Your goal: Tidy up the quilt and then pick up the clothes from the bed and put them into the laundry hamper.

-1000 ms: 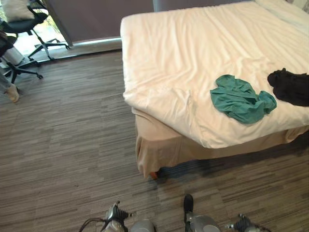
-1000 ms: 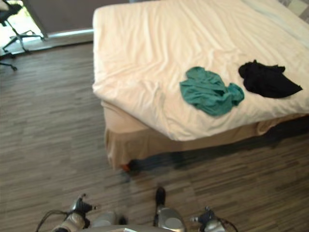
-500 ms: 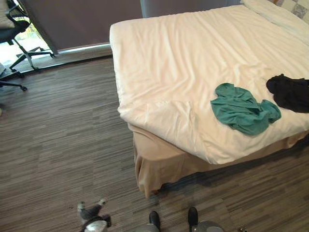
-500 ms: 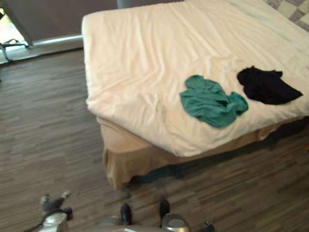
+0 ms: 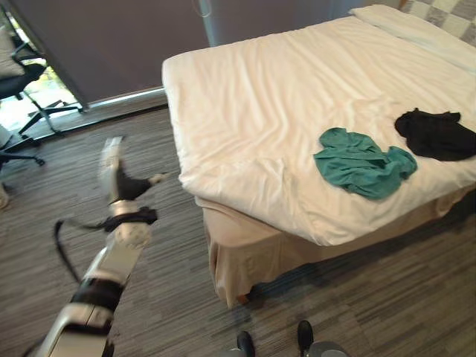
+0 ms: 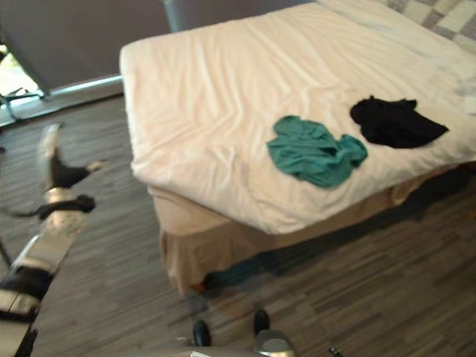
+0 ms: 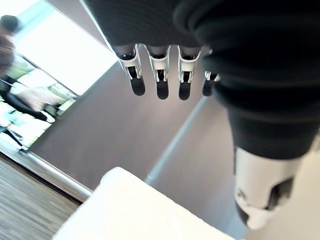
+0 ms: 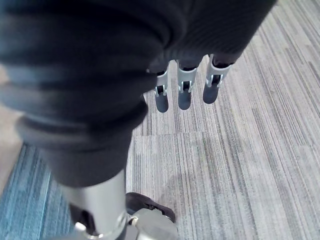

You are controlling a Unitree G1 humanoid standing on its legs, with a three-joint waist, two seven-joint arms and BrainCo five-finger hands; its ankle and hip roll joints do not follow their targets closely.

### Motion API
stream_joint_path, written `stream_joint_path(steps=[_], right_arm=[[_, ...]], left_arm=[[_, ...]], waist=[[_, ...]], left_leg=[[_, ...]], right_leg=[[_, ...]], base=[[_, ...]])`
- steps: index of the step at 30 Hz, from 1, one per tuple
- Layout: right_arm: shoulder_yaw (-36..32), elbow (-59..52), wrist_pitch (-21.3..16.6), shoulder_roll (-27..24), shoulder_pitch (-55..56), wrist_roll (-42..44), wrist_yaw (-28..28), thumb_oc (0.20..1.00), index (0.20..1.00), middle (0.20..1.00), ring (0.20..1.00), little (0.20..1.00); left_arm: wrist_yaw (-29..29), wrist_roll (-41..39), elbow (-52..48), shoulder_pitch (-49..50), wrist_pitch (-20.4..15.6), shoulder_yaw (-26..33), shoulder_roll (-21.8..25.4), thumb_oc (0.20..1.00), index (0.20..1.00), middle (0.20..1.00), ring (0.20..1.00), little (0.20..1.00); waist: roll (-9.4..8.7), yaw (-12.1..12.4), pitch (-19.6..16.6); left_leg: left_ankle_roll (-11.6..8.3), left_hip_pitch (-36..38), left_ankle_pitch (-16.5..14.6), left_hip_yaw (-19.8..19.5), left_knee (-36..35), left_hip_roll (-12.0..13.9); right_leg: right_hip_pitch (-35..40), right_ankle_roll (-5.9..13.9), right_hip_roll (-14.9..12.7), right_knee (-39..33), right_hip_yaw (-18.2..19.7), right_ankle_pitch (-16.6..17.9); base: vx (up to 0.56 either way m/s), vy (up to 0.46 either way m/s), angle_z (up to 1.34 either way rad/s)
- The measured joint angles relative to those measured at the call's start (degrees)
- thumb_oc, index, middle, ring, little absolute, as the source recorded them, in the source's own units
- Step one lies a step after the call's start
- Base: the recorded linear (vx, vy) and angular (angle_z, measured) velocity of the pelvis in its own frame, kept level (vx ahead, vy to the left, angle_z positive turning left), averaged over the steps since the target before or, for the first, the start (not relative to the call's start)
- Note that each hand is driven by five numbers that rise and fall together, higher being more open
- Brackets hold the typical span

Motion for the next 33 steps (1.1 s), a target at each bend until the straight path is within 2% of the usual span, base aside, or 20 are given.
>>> stream_joint_path(steps=[2,3,4,5,6,8,10,11,12,13,14,18,22,23,24,25,26,28,31,33], right_arm=[[0.0,0.3,0.2,-0.1,-1.2,0.0,0.0,1.000,1.000,1.000,1.000,1.000],[0.1,0.8,0.3,-0.4,-2.1,0.0,-0.2,1.000,1.000,1.000,1.000,1.000],[0.3,1.0,0.0,-0.6,-3.6,0.0,-0.2,1.000,1.000,1.000,1.000,1.000],[0.3,0.9,0.0,-0.6,-4.4,0.0,-0.2,1.000,1.000,1.000,1.000,1.000],[0.6,1.1,-0.1,-0.7,-4.9,0.0,-0.3,1.000,1.000,1.000,1.000,1.000],[1.6,1.7,0.0,-1.2,-5.3,0.0,-0.3,1.000,1.000,1.000,1.000,1.000],[2.0,1.9,0.0,-1.8,-5.2,0.0,-0.4,1.000,1.000,1.000,1.000,1.000],[2.1,2.4,0.0,-2.7,-5.5,0.0,-0.6,1.000,1.000,1.000,1.000,1.000],[2.1,2.5,0.0,-3.0,-6.0,0.0,-0.8,1.000,1.000,1.000,1.000,1.000],[2.1,3.1,0.0,-3.5,-6.5,0.0,-1.4,1.000,1.000,1.000,1.000,1.000],[2.2,3.5,-0.1,-3.7,-6.7,0.0,-1.6,1.000,1.000,1.000,1.000,1.000],[2.0,3.9,-0.3,-4.4,-8.2,0.0,-2.0,1.000,1.000,1.000,1.000,1.000],[1.6,3.3,-0.3,-4.5,-9.6,0.1,-2.2,1.000,1.000,1.000,1.000,1.000],[1.3,2.6,-0.4,-4.7,-9.7,0.1,-2.6,1.000,1.000,1.000,1.000,1.000],[0.9,1.3,0.1,-4.7,-9.8,0.5,-2.7,1.000,1.000,1.000,1.000,1.000],[-0.2,0.3,-0.2,-4.8,-9.7,0.9,-3.0,1.000,1.000,1.000,1.000,1.000],[-1.6,-2.9,-0.1,-5.2,-9.1,2.4,-3.3,1.000,1.000,1.000,1.000,1.000],[-3.0,-8.6,-0.2,-6.8,-8.9,3.1,-4.4,1.000,1.000,1.000,1.000,1.000],[-4.4,-26.8,-0.3,-10.8,-6.0,4.0,-5.4,1.000,1.000,1.000,1.000,1.000],[-4.8,-34.5,-1.5,-13.1,-5.9,3.3,-6.2,1.000,1.000,1.000,1.000,1.000]], left_arm=[[-1.3,2.7,8.6,-8.0,1.8,-9.8,0.2,1.000,1.000,1.000,1.000,1.000],[-2.2,6.1,14.9,-13.2,2.9,-16.0,-0.4,1.000,1.000,1.000,1.000,1.000],[-3.3,8.8,21.4,-17.6,3.6,-20.9,-1.0,1.000,1.000,1.000,1.000,1.000],[-4.2,9.7,21.9,-17.8,4.1,-20.6,-1.0,1.000,1.000,1.000,1.000,1.000],[-4.3,12.4,26.6,-20.7,4.7,-22.6,-3.0,1.000,1.000,1.000,1.000,1.000],[-5.8,16.6,31.0,-23.2,5.8,-26.0,-5.8,1.000,1.000,1.000,1.000,1.000],[-6.4,19.0,31.8,-23.9,5.8,-27.1,-7.5,1.000,1.000,1.000,1.000,1.000],[-6.6,22.4,33.4,-25.7,6.0,-29.2,-9.1,0.934,0.934,0.934,0.934,0.934],[-6.7,23.4,33.4,-25.8,6.0,-29.6,-9.2,0.771,0.771,0.771,0.771,0.771],[-6.8,25.5,33.7,-25.8,6.2,-30.7,-9.6,0.416,0.416,0.416,0.416,0.416],[-6.9,27.0,34.6,-25.6,6.5,-31.5,-10.0,0.200,0.200,0.200,0.200,0.200],[-8.0,31.3,35.1,-22.2,6.4,-32.4,-10.4,0.200,0.200,0.200,0.200,0.200],[-8.0,31.1,34.1,-14.4,4.9,-24.8,-11.0,0.200,0.200,0.200,0.200,0.200],[-8.0,30.5,34.2,-11.3,4.9,-21.9,-11.9,0.589,0.589,0.589,0.589,0.589],[-7.6,29.4,33.0,-8.1,4.5,-18.5,-12.3,0.827,0.827,0.827,0.827,0.827],[-7.0,27.7,32.5,-3.7,4.1,-12.9,-13.5,1.000,1.000,1.000,1.000,1.000],[-6.0,25.6,31.6,0.7,3.3,-8.6,-14.3,1.000,1.000,1.000,1.000,1.000],[-5.1,23.7,30.6,6.6,2.8,-6.5,-15.8,1.000,1.000,1.000,1.000,1.000],[-4.6,23.4,30.7,14.5,1.9,-0.7,-19.8,1.000,1.000,1.000,1.000,1.000],[-4.7,23.5,31.5,18.3,1.9,-0.1,-22.0,1.000,1.000,1.000,1.000,1.000]], waist=[[0.14,-0.8,0.1],[-0.05,-2.5,0.2],[0.48,-2.9,0.4],[0.37,-3.9,0.4],[0.59,-5.8,0.9],[0.99,-7.4,1.7],[1.45,-7.9,2.3],[2.09,-8.3,3.6],[2.32,-8.8,4.1],[2.55,-9.0,4.7],[2.61,-9.0,5.0],[2.80,-8.5,5.4],[3.04,-7.7,5.3],[3.47,-6.9,5.2],[3.72,-6.7,5.0],[3.76,-6.8,4.8],[4.03,-6.0,4.5],[3.98,-4.0,3.9],[4.50,-3.7,2.6],[4.10,-3.6,1.7]], left_leg=[[0.68,-0.4,0.5,0.4,0.0,-0.1],[0.51,-0.7,0.4,2.6,0.0,-0.2],[0.63,-1.2,0.4,3.9,0.1,-0.2],[0.71,-1.7,0.3,4.7,0.0,-0.3],[0.73,-2.1,0.2,5.8,0.2,-0.3],[0.73,-2.3,0.2,6.1,0.3,-0.3],[0.72,-2.8,0.2,5.9,0.3,-0.3],[0.72,-3.6,0.2,5.9,0.2,-0.2],[0.72,-4.0,0.2,5.9,0.2,-0.2],[0.71,-4.5,0.2,6.0,0.2,-0.1],[0.71,-4.4,0.2,6.0,0.2,0.0],[0.25,-4.4,-0.1,5.7,0.0,0.5],[-0.71,-1.9,-0.8,4.7,0.0,0.9],[-1.00,-1.7,-1.1,4.0,0.0,1.1],[-0.92,-1.5,-2.0,3.1,0.0,1.2],[-1.01,-1.0,-2.2,2.8,0.0,1.2],[-1.04,-0.4,-2.1,2.7,0.0,1.4],[-0.80,0.2,-1.7,2.5,0.0,1.5],[-0.61,1.6,-1.6,2.5,0.0,1.4],[-0.64,2.2,-1.7,2.4,0.0,1.5]], right_leg=[[-0.4,0.58,-0.2,0.0,0.2,0.4],[-1.9,0.91,-0.1,0.0,1.9,0.6],[-3.0,1.49,-0.2,0.0,2.8,1.0],[-3.8,1.68,-0.3,0.0,2.9,1.4],[-5.0,1.73,-0.4,0.1,3.1,1.9],[-5.8,1.46,-0.3,0.3,4.4,2.3],[-6.7,1.25,-0.2,0.4,5.3,2.5],[-7.4,1.25,-0.1,0.4,5.4,2.6],[-7.9,1.11,-0.1,0.4,5.4,2.7],[-8.5,1.00,0.1,0.4,5.5,2.9],[-8.4,1.00,0.1,0.4,5.5,2.9],[-8.1,1.22,0.6,0.4,5.1,2.6],[-5.4,0.62,0.9,0.3,4.6,2.1],[-4.1,0.37,0.9,0.3,3.6,1.8],[-3.8,0.27,1.0,0.4,3.3,1.6],[-3.3,-0.01,1.0,0.3,2.7,1.4],[-2.9,-0.11,1.1,0.3,2.6,1.3],[-1.9,-0.25,1.1,0.3,2.0,1.0],[-0.4,-0.20,1.0,0.1,1.8,0.8],[0.0,-0.08,1.1,0.0,1.6,0.6]], base=[[-0.06,0.037,-0.26],[-0.06,0.039,-0.59],[-0.05,0.031,-0.80],[-0.04,0.032,-0.70],[-0.04,0.021,-0.46],[-0.06,0.025,-0.43],[-0.06,0.013,-0.32],[-0.03,0.003,-0.12],[-0.02,-0.011,-0.06],[0.00,0.000,0.00],[0.00,0.000,0.00],[0.02,0.006,0.03],[0.03,-0.006,0.08],[0.02,-0.021,0.20],[0.02,-0.032,0.32],[0.02,-0.019,0.23],[0.01,-0.005,0.17],[0.02,0.023,0.11],[0.00,0.011,0.03],[0.00,0.024,0.06]])
